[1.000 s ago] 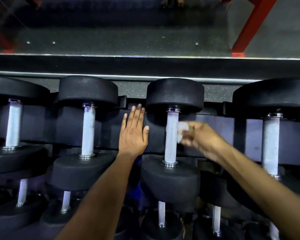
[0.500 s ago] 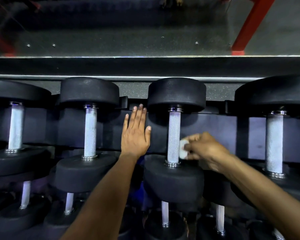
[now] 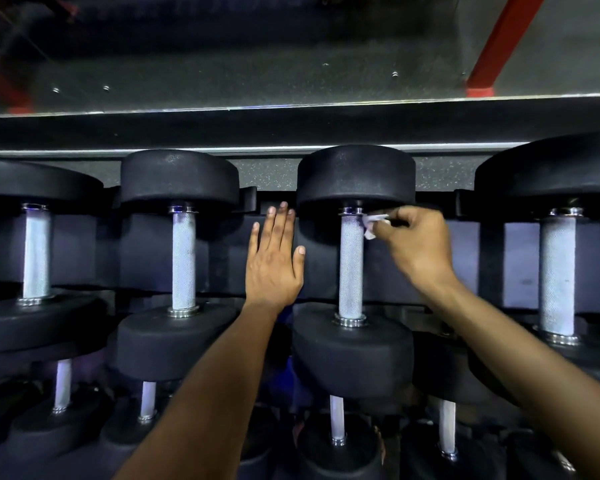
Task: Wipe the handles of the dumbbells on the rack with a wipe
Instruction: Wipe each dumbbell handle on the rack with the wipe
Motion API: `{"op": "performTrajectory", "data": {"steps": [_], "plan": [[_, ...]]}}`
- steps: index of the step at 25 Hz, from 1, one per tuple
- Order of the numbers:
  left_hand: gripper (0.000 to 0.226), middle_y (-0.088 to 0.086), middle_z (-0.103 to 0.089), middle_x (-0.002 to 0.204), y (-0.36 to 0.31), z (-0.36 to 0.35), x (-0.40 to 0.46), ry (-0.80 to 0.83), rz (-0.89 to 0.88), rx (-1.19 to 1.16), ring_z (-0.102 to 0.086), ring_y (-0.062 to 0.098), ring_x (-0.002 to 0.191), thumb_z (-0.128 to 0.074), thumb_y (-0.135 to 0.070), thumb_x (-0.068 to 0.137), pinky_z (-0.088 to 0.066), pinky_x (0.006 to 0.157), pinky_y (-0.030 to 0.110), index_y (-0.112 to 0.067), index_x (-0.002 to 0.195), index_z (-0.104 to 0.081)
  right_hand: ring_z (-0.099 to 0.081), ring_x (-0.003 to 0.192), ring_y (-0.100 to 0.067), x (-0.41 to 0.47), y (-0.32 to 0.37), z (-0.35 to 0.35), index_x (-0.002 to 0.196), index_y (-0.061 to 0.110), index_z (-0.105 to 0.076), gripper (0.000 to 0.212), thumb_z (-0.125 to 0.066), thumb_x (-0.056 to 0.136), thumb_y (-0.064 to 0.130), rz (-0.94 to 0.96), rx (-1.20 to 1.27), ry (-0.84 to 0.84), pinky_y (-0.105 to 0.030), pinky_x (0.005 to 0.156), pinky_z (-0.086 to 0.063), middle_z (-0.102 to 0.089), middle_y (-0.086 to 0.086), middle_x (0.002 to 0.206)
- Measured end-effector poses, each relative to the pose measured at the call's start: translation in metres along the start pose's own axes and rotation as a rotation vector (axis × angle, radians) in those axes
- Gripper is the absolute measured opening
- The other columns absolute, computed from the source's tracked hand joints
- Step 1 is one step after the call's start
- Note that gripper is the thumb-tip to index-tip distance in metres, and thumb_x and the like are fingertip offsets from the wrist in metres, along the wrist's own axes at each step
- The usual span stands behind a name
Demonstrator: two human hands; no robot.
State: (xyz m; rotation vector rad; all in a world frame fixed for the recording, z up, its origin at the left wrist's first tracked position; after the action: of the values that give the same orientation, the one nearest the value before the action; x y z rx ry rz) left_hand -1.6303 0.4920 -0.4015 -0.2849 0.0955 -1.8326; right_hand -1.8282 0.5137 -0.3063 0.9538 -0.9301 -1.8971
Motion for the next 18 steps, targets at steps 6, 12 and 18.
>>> {"op": "performTrajectory", "data": {"steps": [6, 12, 18], "plan": [[0.061, 0.007, -0.019, 0.16, 0.0, -0.001, 0.0, 0.001, -0.001, 0.006, -0.012, 0.02, 0.149, -0.027, -0.032, 0.096, -0.006, 0.121, 0.04, -0.005, 0.151, -0.026, -0.055, 0.08, 0.003, -0.055, -0.018, 0.012, 0.08, 0.015, -0.072, 0.025, -0.064, 0.073, -0.007, 0.472, -0.264, 0.496, -0.003, 0.072, -0.037, -0.062, 0.006, 0.082], [0.061, 0.007, -0.019, 0.16, 0.001, -0.002, -0.001, -0.001, -0.005, 0.011, -0.013, 0.02, 0.149, -0.028, -0.032, 0.096, -0.007, 0.121, 0.04, -0.006, 0.151, -0.024, -0.056, 0.082, -0.018, -0.032, -0.011, 0.008, 0.097, 0.011, -0.073, 0.024, -0.057, 0.078, 0.01, 0.779, -0.511, 0.375, -0.027, 0.073, -0.047, -0.063, -0.003, 0.089], [0.062, 0.008, -0.021, 0.16, 0.0, -0.002, -0.001, -0.015, -0.009, 0.019, -0.014, 0.021, 0.148, -0.03, -0.031, 0.095, -0.005, 0.121, 0.039, -0.005, 0.151, -0.025, -0.051, 0.11, -0.028, -0.001, 0.006, 0.014, 0.121, 0.007, -0.06, 0.034, -0.041, 0.093, 0.01, 0.759, -0.672, 0.482, -0.032, 0.09, -0.042, -0.055, -0.012, 0.12]]}}
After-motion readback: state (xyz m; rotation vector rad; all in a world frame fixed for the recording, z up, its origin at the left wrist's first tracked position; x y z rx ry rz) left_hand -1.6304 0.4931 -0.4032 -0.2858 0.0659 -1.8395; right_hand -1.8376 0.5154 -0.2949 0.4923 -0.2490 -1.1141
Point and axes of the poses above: each hand's wrist, its own x-axis towards the middle knuckle, its own z-axis out of the back of the hand, y = z × x, the point moved 1 cm from there along x, towards the middle knuckle
